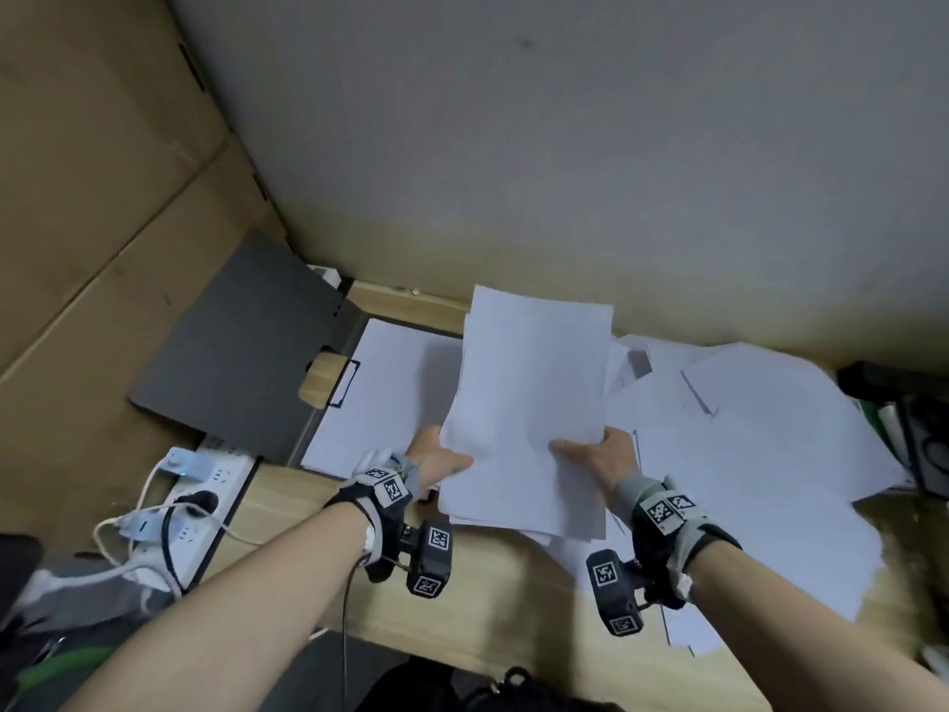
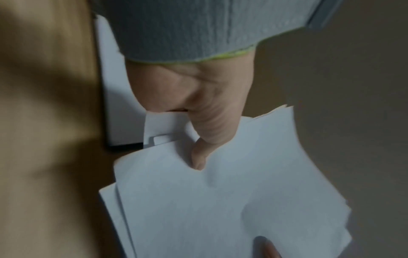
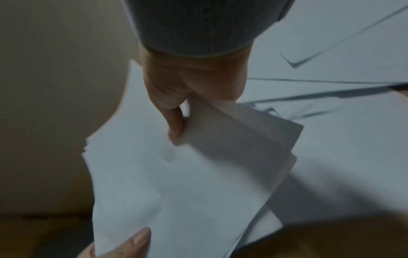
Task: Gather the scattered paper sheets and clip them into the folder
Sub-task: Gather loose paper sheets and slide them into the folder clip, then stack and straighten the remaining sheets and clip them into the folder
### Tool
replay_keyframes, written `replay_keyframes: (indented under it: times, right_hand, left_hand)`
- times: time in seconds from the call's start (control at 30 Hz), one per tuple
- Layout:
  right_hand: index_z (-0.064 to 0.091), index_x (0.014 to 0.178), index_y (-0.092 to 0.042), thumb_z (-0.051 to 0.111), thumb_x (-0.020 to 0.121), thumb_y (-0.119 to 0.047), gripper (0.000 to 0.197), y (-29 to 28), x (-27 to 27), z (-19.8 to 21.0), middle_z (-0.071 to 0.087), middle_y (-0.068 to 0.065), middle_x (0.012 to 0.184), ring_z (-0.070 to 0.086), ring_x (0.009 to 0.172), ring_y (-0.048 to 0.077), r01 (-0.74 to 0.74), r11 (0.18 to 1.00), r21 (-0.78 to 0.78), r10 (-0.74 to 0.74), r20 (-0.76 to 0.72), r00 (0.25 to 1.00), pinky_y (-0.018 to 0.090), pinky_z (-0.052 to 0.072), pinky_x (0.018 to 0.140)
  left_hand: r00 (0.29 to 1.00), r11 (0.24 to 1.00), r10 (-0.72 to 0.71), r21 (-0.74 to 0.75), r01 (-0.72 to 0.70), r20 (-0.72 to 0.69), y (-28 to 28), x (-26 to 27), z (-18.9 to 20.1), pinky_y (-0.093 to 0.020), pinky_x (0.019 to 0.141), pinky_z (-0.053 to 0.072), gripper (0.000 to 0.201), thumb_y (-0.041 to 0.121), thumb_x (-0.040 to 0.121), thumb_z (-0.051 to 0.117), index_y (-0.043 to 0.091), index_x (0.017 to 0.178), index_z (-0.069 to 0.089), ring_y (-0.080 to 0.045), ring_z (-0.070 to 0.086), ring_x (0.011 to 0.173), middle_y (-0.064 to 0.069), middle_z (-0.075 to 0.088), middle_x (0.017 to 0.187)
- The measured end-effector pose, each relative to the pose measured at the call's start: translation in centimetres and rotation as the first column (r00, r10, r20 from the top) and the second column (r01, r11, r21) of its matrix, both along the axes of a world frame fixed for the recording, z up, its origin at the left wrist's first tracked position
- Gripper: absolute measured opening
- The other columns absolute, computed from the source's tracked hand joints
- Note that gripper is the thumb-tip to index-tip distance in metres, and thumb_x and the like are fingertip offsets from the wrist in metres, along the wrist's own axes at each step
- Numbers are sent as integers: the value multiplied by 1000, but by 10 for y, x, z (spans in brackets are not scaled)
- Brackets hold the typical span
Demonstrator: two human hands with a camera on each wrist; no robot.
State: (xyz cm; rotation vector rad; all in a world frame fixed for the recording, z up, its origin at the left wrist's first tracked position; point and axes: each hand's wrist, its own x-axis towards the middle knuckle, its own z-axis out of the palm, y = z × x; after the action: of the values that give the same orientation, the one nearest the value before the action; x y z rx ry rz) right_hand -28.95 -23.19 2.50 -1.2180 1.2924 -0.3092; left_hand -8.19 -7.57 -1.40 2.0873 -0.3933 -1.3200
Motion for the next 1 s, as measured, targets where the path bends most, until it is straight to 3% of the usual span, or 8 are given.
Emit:
replay_keyframes:
  times: [0.1, 0.17, 0.3, 0.43, 0.6, 0.67, 0.87, 1.0]
  right_hand:
    - [72, 92, -3, 85, 64, 4, 32, -32, 16, 56, 76, 10, 85, 71, 70, 23, 55, 994, -89, -35, 220, 975, 32, 59, 66]
    - [74, 85, -5, 84, 65, 5, 25, -48, 24, 84, 77, 6, 80, 72, 70, 19, 65, 988, -139, -15, 333, 943, 31, 58, 68]
    - [75, 89, -6, 81, 69, 4, 23, -58, 19, 110, 77, 7, 88, 72, 78, 17, 49, 978, -202, 42, 421, 906, 28, 59, 76]
    - [72, 105, -3, 86, 65, 1, 42, -47, 0, 82, 77, 6, 96, 73, 84, 16, 36, 976, -213, 41, 350, 936, 28, 58, 78]
    - [75, 90, -9, 85, 65, 5, 31, -22, -12, 43, 77, 4, 88, 72, 82, 18, 77, 988, -137, -35, 283, 958, 26, 56, 73]
    - [74, 92, -9, 85, 64, 6, 33, -26, -6, 50, 77, 3, 88, 71, 78, 16, 141, 982, -123, -95, 323, 942, 24, 56, 68]
    - [71, 105, 0, 83, 66, 5, 41, -48, 9, 76, 75, 11, 97, 72, 79, 18, 187, 975, -122, -117, 437, 892, 29, 58, 69]
    - [73, 97, -5, 84, 67, 2, 33, -37, 5, 44, 75, 12, 99, 73, 84, 21, 101, 994, -46, -86, 258, 962, 26, 56, 72]
  left_hand:
    - [996, 979, 78, -194, -69, 42, -36, 23, 47, -46, 91, 56, 69, 35, 50, 81, 7, 111, 65, -22, 71, 96, -7, 73, 104]
    - [996, 955, 83, -288, -71, 27, -50, 21, 103, -38, 92, 56, 61, 24, 59, 84, 5, 113, 66, -20, 71, 96, -6, 74, 105]
    - [1000, 909, 26, -417, -21, 7, -63, 18, 146, -10, 64, 54, 39, -5, 76, 75, 10, 111, 66, -11, 67, 84, -4, 71, 99]
    - [999, 911, 37, -411, -21, 30, -59, 6, 128, -18, 75, 54, 34, -2, 72, 79, 14, 101, 70, -15, 69, 90, -3, 73, 100]
    - [995, 907, 97, -415, -77, 28, -59, -22, 104, -17, 72, 54, 28, -4, 74, 75, 2, 101, 72, -20, 69, 91, -8, 74, 95]
    - [991, 889, 135, -442, -121, 1, -67, -23, 110, -24, 78, 56, 32, -3, 73, 75, 7, 104, 71, -20, 70, 92, -6, 74, 97]
    - [985, 844, 168, -509, -168, -45, -85, -5, 130, -21, 75, 55, 37, -7, 74, 73, 24, 93, 67, -7, 67, 79, 5, 72, 89]
    - [994, 948, 105, -303, -97, 9, -71, -6, 101, -31, 87, 56, 34, 11, 62, 81, 12, 94, 72, -18, 69, 88, -5, 73, 97]
